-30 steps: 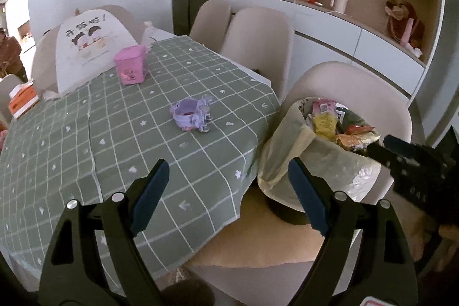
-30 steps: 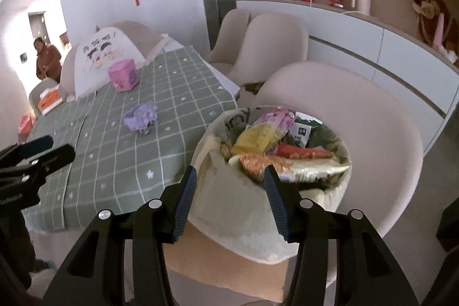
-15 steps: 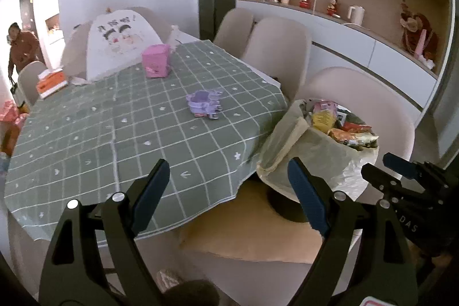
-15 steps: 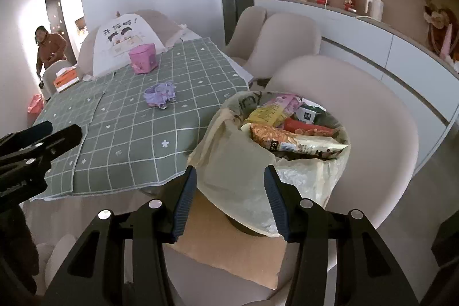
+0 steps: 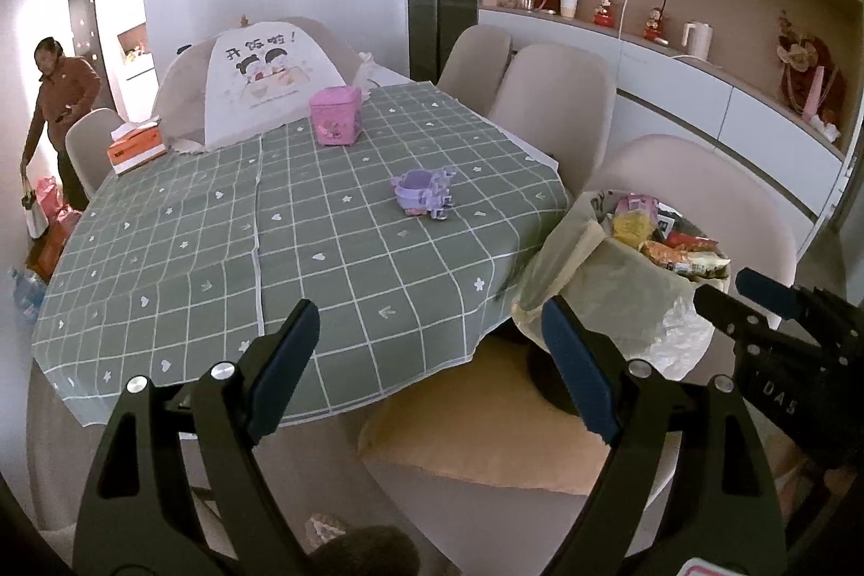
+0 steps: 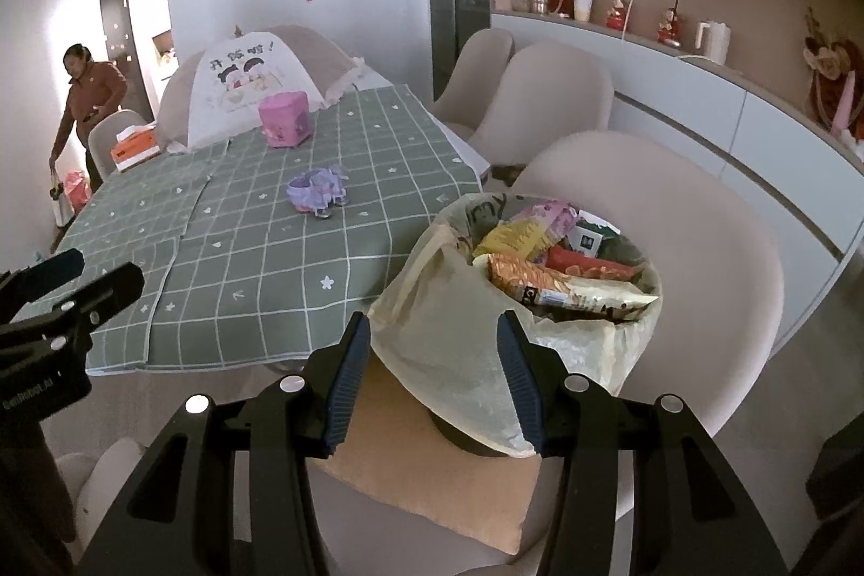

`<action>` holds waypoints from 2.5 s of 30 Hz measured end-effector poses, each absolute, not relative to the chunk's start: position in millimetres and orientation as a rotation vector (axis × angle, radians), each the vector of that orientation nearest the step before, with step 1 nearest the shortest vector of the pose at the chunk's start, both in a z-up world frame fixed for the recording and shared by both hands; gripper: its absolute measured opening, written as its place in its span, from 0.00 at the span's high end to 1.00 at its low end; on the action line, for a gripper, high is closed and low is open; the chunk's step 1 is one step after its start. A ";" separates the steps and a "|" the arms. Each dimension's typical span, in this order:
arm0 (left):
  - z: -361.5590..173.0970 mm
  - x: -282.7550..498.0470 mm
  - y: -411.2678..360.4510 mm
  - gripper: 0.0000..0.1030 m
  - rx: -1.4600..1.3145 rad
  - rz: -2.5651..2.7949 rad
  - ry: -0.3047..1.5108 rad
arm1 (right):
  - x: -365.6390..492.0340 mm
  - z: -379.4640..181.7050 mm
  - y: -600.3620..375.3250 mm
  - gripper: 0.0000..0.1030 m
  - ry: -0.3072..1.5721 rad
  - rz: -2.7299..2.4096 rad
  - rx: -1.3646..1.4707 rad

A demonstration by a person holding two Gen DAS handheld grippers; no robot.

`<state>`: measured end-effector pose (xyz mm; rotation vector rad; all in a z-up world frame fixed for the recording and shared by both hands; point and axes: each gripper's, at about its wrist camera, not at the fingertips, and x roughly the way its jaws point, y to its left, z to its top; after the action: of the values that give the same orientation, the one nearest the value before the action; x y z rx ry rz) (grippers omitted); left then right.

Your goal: Collect trash

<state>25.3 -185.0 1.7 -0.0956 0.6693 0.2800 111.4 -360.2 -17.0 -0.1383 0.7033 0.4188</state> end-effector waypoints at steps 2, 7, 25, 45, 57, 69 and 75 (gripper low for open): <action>2.2 24.6 -185.2 0.22 -0.094 0.280 0.668 | 109.6 -15.3 -361.1 0.55 0.694 0.421 -0.139; -0.7 25.5 -186.1 0.22 -0.090 0.279 0.680 | 106.9 -12.1 -361.2 0.55 0.678 0.417 -0.140; 0.0 25.3 -188.4 0.22 -0.100 0.302 0.678 | 111.0 -9.6 -366.4 0.55 0.671 0.421 -0.138; -1.1 25.7 -180.7 0.22 -0.125 0.333 0.685 | 111.8 -11.3 -353.5 0.55 0.677 0.451 -0.159; -9.5 35.2 -164.5 0.22 -0.124 0.314 0.734 | 117.4 -16.8 -337.4 0.55 0.717 0.424 -0.180; -12.9 40.7 -149.8 0.22 -0.119 0.270 0.742 | 118.5 -23.4 -325.3 0.55 0.754 0.381 -0.170; -8.5 43.5 -143.9 0.22 -0.127 0.279 0.735 | 120.1 -18.4 -321.8 0.55 0.744 0.385 -0.166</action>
<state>43.5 -143.9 -8.5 -0.1270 0.7355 0.2793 120.1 -321.8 -18.4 -0.1659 0.7444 0.3850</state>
